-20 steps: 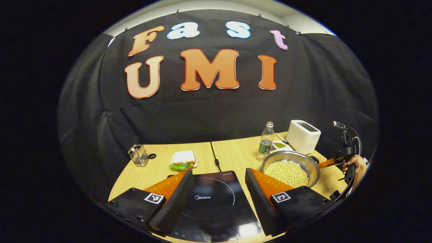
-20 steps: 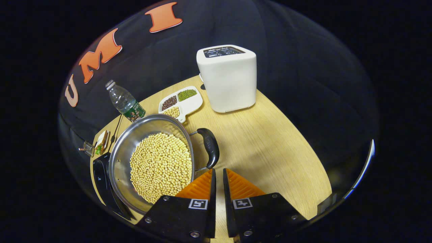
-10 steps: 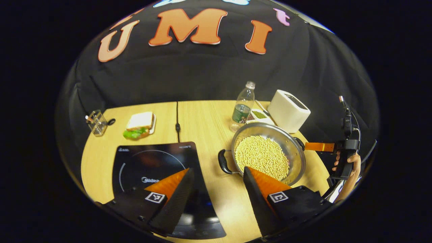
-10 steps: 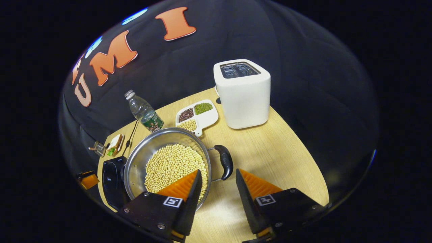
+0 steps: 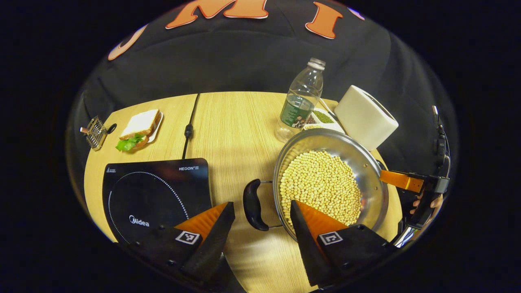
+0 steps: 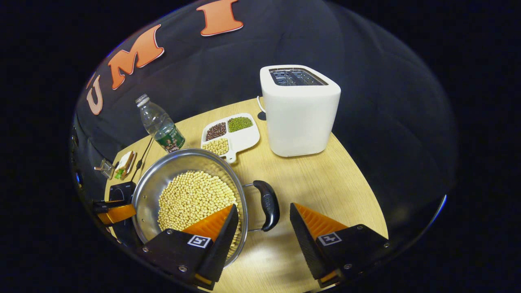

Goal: First push the handle of the pot to place it horizontally, then grasp the pot with both hands and set it on the induction cooktop.

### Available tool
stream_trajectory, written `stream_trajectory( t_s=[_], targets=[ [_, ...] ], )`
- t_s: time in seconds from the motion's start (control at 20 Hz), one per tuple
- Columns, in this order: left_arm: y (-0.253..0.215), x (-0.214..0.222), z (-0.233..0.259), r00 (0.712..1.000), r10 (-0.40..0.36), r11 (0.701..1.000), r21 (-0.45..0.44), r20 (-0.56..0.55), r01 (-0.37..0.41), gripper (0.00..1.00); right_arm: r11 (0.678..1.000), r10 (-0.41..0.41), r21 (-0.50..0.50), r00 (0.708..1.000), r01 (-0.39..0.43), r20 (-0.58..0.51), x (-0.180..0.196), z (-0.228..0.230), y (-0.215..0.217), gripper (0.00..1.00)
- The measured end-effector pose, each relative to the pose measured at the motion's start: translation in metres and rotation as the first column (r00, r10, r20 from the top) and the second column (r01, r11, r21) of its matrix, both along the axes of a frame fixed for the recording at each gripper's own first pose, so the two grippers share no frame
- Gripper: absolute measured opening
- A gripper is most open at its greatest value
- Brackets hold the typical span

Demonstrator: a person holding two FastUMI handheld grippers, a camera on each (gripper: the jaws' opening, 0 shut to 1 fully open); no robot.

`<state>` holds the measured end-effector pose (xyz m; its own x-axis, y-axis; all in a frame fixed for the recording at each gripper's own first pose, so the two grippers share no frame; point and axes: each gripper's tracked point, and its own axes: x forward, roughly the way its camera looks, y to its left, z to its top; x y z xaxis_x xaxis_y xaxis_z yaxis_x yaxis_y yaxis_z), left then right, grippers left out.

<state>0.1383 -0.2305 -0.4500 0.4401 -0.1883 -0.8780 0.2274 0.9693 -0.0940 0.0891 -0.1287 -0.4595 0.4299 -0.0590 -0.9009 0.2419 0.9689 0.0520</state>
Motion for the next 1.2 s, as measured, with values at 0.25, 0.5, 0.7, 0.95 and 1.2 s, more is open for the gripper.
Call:
stream_trajectory(
  t_s=[0.25, 0.5, 0.7, 0.95, 1.2],
  targets=[
    [-0.005, 0.009, -0.025, 1.0, 0.007, 0.999, 0.035, -0.013, -0.007, 0.9, 1.0, 0.01, 0.004, 0.999, -0.01, -0.033, 0.001, -0.014, 0.002, 0.81],
    [-0.005, 0.018, -0.037, 0.999, 0.033, 0.998, 0.057, 0.015, -0.034, 0.81, 0.999, 0.036, -0.014, 0.997, -0.037, -0.063, 0.0, -0.026, 0.008, 0.76],
    [-0.005, 0.025, -0.041, 0.997, 0.046, 0.998, 0.048, 0.069, -0.049, 0.71, 0.998, 0.051, -0.024, 0.996, -0.053, -0.066, 0.002, -0.03, 0.013, 0.65],
    [-0.007, 0.034, -0.037, 0.983, 0.021, 0.997, 0.069, 0.181, -0.034, 0.72, 0.995, 0.076, -0.058, 0.996, -0.079, -0.052, 0.002, -0.025, 0.012, 0.6],
    [-0.006, 0.032, -0.032, 0.971, 0.014, 0.997, 0.067, 0.239, -0.031, 0.67, 0.989, 0.085, -0.126, 0.996, -0.082, 0.018, 0.005, -0.004, 0.011, 0.53]
  ],
)
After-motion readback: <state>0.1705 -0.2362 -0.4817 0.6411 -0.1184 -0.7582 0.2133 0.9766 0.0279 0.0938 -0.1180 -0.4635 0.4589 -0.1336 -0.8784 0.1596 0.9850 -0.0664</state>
